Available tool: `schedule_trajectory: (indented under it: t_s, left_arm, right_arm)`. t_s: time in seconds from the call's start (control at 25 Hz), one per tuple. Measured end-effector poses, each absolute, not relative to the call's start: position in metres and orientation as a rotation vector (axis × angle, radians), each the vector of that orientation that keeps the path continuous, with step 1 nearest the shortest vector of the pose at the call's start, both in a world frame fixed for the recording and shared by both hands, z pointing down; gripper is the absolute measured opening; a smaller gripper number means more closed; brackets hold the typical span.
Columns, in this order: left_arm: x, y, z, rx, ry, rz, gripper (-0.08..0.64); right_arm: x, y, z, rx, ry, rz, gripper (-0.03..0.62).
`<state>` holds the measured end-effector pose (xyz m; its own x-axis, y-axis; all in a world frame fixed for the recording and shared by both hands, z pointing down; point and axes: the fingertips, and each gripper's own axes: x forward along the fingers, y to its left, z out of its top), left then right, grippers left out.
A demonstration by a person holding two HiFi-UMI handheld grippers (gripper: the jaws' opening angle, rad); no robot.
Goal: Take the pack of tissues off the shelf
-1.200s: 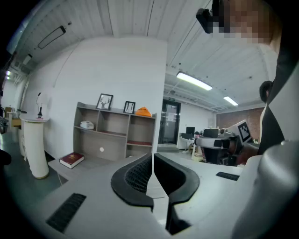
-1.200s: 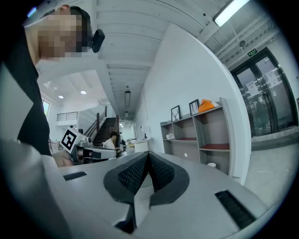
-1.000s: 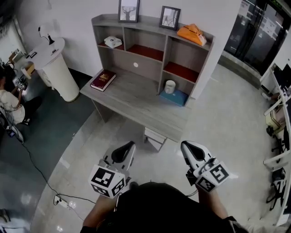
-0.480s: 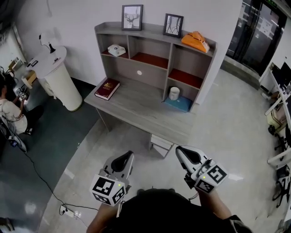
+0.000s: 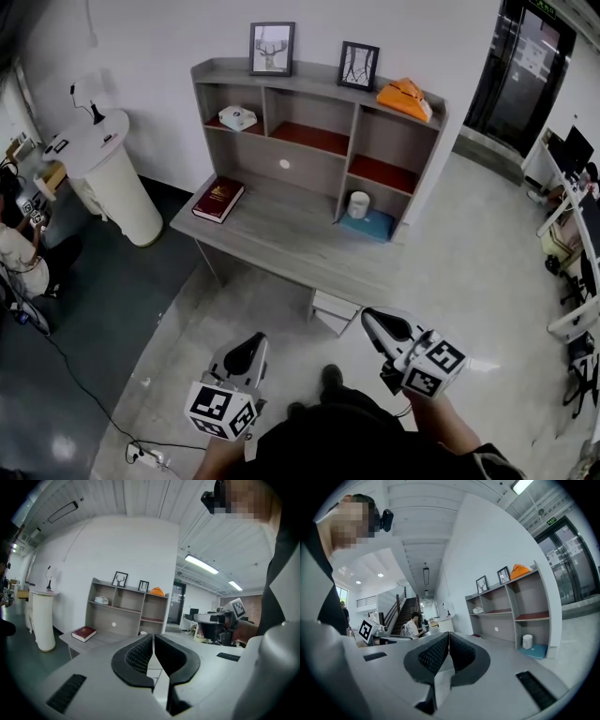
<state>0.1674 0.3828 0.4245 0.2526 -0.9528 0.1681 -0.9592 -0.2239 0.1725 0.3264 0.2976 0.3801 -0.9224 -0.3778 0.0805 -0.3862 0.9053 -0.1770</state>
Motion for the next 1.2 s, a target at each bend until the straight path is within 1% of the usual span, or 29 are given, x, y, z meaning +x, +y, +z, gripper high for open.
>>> schedule_trajectory:
  t_s: [0.36,0.68,1.0,1.2]
  left_arm:
    - [0.147,0.313,0.429,2.275,-1.783,0.073,0.026]
    - [0.134,0.219,0.403,2.320,-1.806,0.089,0.026]
    - [0.134,0.132,0.390,2.312,-1.838,0.046,0.026]
    - [0.134,0.090,0.376,2.344,-1.814,0.009,0.026]
  right_arm:
    - [0.301,0.225,0.395,0.604,-3.001,0.245,0.015]
    - [0.281,0.129,0.384,0.558,-3.051,0.234,0.017]
    - [0.289,0.050,0.378,0.524,-3.064,0.228,0.017]
    - [0.299,0.026,0.380,0.578,-3.064,0.254,0.017]
